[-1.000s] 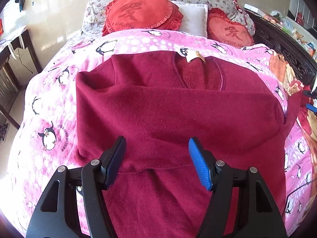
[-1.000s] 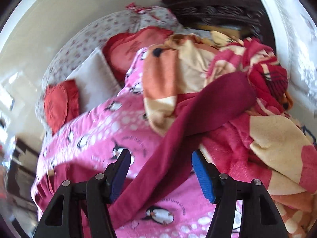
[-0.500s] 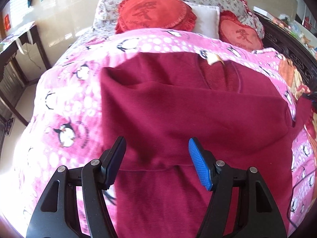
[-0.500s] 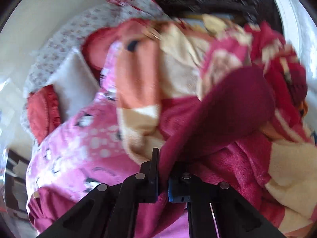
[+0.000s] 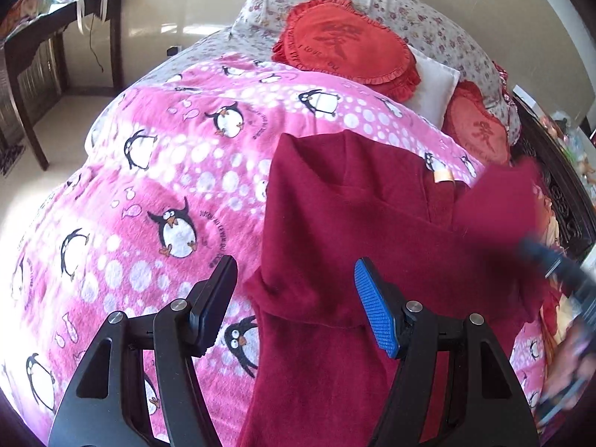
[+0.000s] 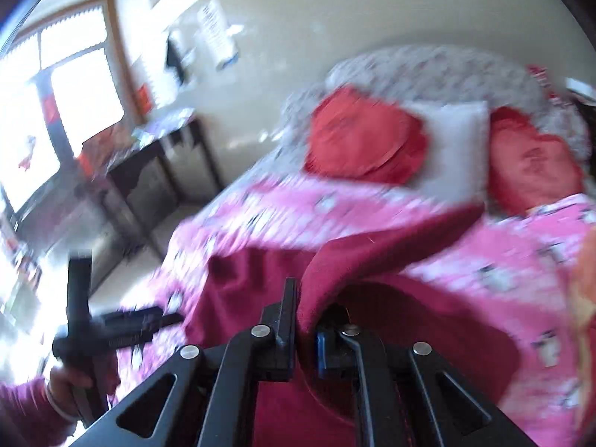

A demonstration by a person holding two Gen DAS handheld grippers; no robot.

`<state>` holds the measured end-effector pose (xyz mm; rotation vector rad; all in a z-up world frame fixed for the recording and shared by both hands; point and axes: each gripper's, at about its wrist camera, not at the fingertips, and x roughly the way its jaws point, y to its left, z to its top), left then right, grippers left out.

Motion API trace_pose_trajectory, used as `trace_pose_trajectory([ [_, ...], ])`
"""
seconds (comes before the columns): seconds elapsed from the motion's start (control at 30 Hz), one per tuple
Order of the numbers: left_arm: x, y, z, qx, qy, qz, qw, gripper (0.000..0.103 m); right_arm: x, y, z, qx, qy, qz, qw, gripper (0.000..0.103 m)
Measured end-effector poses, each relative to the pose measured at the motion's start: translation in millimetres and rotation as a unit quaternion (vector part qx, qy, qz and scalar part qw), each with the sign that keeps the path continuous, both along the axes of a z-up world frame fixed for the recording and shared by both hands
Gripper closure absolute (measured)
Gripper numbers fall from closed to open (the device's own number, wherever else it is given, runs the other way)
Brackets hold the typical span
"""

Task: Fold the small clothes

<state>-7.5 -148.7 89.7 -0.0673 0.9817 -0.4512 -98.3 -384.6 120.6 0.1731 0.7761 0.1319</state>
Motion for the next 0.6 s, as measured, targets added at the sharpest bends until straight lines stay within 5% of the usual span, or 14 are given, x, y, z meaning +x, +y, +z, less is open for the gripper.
trace_pose_trajectory([
  [0.03, 0, 0, 0, -0.002, 0.003, -0.003, 1.0, 0.037, 7, 11, -18, -0.009, 0.03, 0.012, 0.999, 0.063],
  [0.13, -4, -1, 0, -0.003, -0.002, -0.02, 0.9998, 0.037, 9, 25, -53, -0.035, 0.071, 0.021, 0.997, 0.06],
  [0.47, 2, -31, 2, -0.044, 0.006, -0.04, 0.9982, 0.037, -22, -32, -22, 0.017, 0.03, -0.039, 0.999, 0.054],
  [0.6, 3, -32, 8, -0.04, 0.0, -0.037, 0.9985, 0.037, -6, -12, -19, 0.033, 0.006, -0.001, 0.999, 0.054],
])
